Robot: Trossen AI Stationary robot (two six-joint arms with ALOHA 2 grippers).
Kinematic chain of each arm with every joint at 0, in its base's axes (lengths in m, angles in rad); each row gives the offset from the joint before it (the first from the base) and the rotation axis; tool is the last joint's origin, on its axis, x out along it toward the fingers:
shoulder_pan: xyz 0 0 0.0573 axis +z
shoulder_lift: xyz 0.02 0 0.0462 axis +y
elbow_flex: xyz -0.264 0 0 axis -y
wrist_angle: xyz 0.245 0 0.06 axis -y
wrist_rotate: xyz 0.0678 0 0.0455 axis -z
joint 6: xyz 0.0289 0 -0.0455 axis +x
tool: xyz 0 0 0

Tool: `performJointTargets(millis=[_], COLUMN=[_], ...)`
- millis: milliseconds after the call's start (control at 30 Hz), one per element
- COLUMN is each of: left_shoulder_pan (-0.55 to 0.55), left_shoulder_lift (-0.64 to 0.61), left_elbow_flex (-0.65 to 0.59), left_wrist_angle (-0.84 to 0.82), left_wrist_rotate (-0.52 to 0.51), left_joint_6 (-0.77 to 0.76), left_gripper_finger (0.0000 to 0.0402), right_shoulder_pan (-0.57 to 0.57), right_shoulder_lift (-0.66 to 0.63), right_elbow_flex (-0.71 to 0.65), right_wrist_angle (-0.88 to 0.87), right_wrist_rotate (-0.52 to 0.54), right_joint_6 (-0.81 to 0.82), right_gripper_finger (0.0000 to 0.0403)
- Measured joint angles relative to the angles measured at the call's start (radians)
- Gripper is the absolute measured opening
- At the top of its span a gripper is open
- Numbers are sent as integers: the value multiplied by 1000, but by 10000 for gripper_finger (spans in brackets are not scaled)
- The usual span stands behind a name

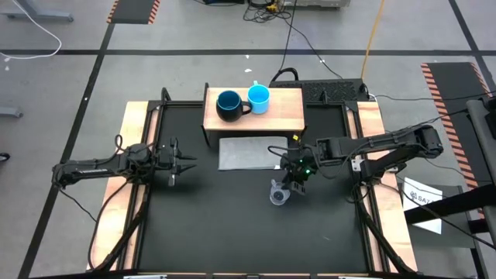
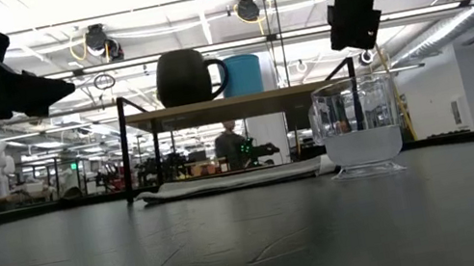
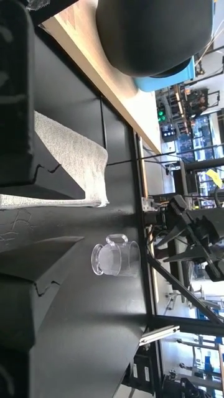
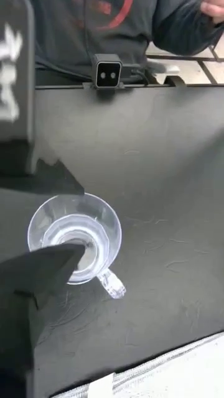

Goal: Stack small to large cups/mugs on shelf
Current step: Put the transparent mug on the shelf

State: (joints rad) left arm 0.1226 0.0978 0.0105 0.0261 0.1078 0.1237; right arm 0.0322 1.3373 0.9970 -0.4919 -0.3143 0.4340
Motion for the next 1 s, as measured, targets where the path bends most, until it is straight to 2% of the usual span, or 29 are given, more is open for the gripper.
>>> performJointTargets(millis=[100,233,800,1000], left_shoulder_pan=[0,0,0,0], left_shoulder_lift=[0,0,0,0], left_elbow_flex=[0,0,0,0], left_wrist_angle=[0,0,0,0], left_wrist_rotate=[0,0,5,5], left_joint_6=[2,3,6,11], left_gripper_finger=[108,108,108,108], right_shoulder_pan=[0,0,-40,-40], right_shoulder_lift=[0,7,169,184], right_elbow_flex=[0,0,9,41], right_wrist_angle=[-7,-58,-148,-160], right_wrist_rotate=[-1,2,25,24], right_joint_6=[32,48,19,-9], right_gripper_finger=[164,181,183,183])
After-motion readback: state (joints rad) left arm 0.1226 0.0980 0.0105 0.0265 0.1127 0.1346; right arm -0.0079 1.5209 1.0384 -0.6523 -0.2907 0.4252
